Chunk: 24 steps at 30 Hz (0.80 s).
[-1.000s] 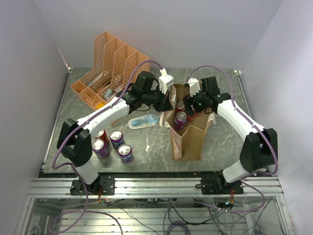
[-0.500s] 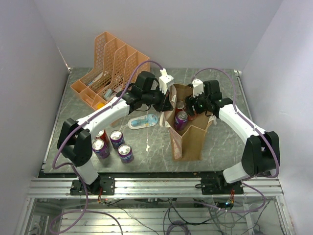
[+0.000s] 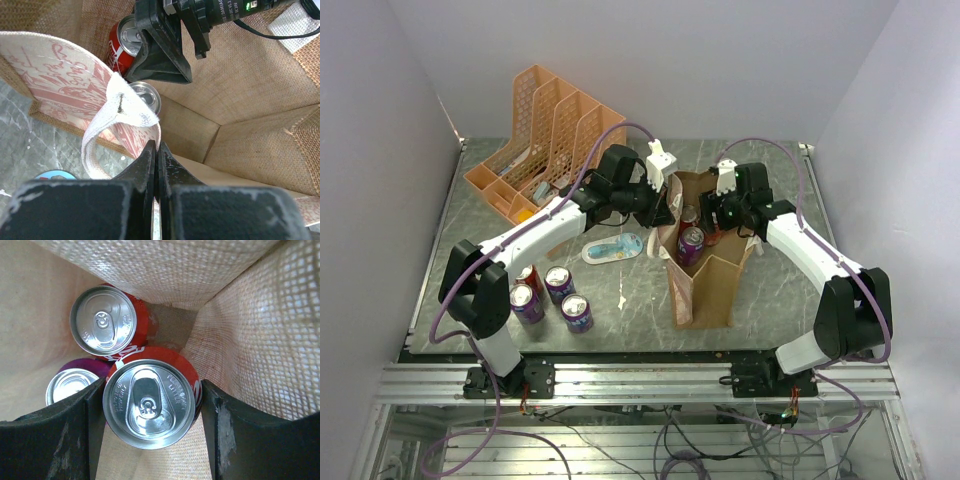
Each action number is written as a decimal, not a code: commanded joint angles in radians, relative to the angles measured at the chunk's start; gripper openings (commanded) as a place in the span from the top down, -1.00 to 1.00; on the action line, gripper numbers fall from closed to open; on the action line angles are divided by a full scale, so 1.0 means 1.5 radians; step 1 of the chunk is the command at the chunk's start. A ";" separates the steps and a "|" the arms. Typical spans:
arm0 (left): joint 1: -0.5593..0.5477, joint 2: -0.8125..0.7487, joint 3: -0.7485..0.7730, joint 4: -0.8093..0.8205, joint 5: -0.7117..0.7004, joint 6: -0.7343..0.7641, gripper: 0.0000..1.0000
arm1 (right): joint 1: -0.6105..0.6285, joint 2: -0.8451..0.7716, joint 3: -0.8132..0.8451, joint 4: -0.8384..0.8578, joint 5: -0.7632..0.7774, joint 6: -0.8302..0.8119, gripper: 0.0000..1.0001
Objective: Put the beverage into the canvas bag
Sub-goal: Place the drink in the canvas bag.
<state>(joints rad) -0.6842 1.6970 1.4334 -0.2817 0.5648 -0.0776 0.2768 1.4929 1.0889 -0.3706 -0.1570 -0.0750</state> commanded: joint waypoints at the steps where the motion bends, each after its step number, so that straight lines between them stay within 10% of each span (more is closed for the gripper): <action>1: -0.002 0.019 0.007 -0.019 -0.004 0.018 0.86 | 0.000 -0.008 0.039 0.038 0.007 0.050 0.65; 24: -0.002 0.019 0.006 -0.019 -0.004 0.020 0.86 | 0.001 0.005 -0.002 0.040 0.073 0.064 0.67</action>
<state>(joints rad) -0.6842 1.6974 1.4334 -0.2817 0.5682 -0.0734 0.2829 1.5043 1.1137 -0.3820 -0.0704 -0.0021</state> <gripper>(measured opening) 0.074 0.657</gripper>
